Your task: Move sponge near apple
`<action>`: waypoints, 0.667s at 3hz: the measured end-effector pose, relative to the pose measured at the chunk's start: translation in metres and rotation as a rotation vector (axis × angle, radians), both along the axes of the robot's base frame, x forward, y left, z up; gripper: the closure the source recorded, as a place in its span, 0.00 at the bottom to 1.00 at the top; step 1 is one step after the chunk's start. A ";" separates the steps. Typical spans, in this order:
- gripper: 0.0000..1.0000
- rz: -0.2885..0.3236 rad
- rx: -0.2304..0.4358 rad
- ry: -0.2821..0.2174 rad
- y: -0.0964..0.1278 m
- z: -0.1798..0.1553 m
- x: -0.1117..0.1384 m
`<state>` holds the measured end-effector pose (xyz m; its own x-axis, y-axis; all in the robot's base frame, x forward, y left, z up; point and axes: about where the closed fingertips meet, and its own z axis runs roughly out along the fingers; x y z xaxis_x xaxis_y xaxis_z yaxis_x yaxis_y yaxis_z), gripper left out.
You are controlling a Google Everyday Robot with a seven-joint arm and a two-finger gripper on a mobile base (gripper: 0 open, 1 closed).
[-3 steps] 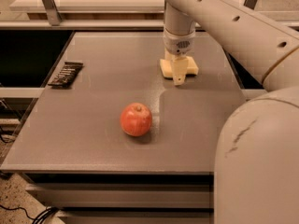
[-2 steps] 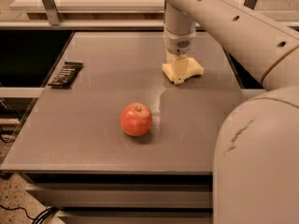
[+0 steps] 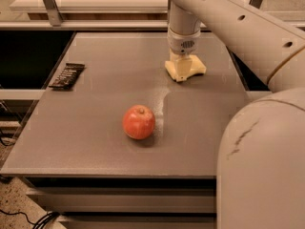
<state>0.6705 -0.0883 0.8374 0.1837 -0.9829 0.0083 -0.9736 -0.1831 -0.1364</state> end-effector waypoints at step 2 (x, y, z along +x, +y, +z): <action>1.00 0.084 0.102 -0.044 -0.013 0.061 -0.069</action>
Offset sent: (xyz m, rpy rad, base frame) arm -0.0824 -0.0142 0.0821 0.1085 -0.0568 0.1140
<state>0.6017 -0.1016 0.8986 0.2671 -0.9603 -0.0808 -0.9480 -0.2468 -0.2008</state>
